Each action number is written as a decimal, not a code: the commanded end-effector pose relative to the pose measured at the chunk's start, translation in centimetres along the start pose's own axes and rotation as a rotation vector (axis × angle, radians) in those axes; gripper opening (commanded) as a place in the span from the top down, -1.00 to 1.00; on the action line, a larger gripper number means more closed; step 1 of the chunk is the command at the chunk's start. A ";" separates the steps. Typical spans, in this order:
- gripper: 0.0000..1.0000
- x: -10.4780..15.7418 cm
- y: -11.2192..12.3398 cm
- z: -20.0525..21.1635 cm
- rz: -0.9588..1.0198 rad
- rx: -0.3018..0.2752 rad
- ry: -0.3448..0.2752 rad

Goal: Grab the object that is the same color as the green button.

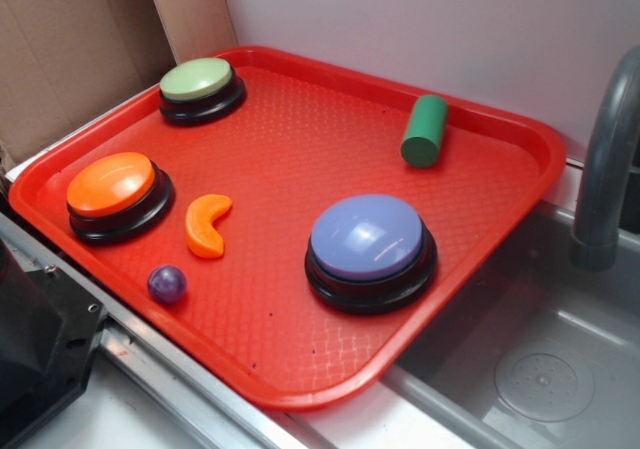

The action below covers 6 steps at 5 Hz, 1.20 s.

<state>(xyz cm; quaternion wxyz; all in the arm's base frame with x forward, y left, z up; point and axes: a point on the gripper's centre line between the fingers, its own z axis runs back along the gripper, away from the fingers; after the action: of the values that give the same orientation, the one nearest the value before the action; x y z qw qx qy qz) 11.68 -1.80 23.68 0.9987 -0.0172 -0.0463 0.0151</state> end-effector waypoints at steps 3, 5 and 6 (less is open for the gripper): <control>-1.00 6.2 -2.6 -4.0 0.291 0.023 -0.071; -1.00 12.6 -3.5 -8.3 0.468 0.001 -0.175; -1.00 15.9 -4.7 -11.2 0.498 0.011 -0.179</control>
<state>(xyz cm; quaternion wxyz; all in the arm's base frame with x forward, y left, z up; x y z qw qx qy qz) 27.58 -6.50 11.71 0.9599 -0.0047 -0.0925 0.2644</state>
